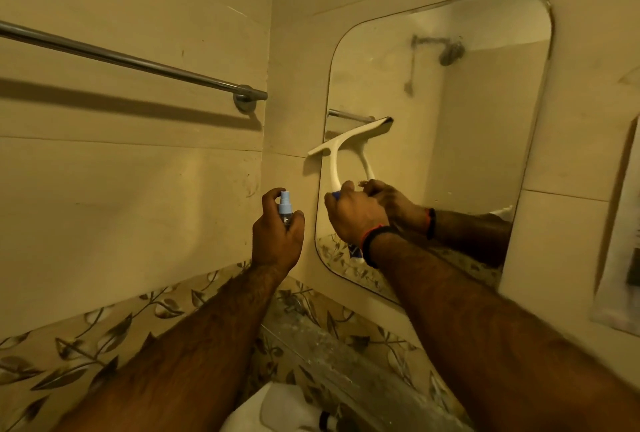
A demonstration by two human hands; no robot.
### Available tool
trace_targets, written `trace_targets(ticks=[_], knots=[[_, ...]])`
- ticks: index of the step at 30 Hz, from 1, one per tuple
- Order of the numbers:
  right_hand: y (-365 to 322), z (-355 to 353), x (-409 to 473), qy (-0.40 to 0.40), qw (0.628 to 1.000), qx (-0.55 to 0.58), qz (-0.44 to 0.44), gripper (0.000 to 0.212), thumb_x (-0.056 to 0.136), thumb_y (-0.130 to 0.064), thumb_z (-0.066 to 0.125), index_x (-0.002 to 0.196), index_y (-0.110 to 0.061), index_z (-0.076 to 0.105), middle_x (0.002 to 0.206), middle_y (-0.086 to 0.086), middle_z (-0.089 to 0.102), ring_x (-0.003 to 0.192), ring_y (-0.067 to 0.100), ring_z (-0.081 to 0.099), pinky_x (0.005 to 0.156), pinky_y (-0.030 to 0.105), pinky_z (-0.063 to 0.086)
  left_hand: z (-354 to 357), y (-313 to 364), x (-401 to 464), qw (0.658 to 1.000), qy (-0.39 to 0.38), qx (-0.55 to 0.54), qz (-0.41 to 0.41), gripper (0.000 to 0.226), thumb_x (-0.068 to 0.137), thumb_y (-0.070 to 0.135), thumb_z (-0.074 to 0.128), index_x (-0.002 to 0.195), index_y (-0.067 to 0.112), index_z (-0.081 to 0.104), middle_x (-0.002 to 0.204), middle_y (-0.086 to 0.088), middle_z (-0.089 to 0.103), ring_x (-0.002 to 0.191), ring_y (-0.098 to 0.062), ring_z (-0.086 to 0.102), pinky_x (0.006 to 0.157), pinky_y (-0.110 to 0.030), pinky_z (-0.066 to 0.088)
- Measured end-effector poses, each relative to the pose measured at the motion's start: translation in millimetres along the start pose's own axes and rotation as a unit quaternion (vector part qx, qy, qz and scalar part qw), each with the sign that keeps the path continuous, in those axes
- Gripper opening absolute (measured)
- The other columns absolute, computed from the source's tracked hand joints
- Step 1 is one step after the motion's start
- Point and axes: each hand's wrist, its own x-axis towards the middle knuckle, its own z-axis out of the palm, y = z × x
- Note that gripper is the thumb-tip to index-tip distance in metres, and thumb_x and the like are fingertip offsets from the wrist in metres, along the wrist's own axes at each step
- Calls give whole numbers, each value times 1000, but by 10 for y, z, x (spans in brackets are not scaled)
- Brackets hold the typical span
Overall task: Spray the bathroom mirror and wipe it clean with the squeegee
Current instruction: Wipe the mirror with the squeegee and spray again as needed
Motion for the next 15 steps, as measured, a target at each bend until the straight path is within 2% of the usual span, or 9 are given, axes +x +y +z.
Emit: trace_targets(ticks=[2,5,8,11,15], knots=[[13,94,-130,-9,1000,8,-4,25,98,-37,31,93,-17,44,82,2,44,62,21,51,41,31,38,9,22,-42,1000,-2,0,-1,42,92,25,60,130,25,40,88,-14,66,66,-33,64,63,-49,58],[40,238,-351,-21,996,78,45,29,96,-43,32,97,-17,44,76,3,55,61,22,57,55,40,54,20,70,-113,1000,-3,-4,0,40,93,24,60,129,24,42,86,-13,66,66,-32,64,63,-49,58],[91,343,-551,-45,992,95,73,34,93,-51,32,97,-19,43,74,0,56,62,20,56,59,39,54,23,126,-191,1000,-6,-7,-3,40,93,23,60,129,23,42,86,-13,66,66,-31,64,62,-47,58],[168,378,-745,-77,992,80,64,35,91,-54,31,95,-21,41,75,0,56,61,18,53,54,32,47,31,191,-265,1000,-5,-13,-6,41,92,22,61,129,23,43,85,-13,66,66,-31,64,61,-44,57],[265,359,-982,-108,992,36,55,36,89,-54,33,94,-21,46,77,0,58,66,22,56,59,35,50,40,268,-379,1000,-9,-13,-5,43,92,22,62,131,20,42,88,-13,66,64,-25,61,56,-31,50]])
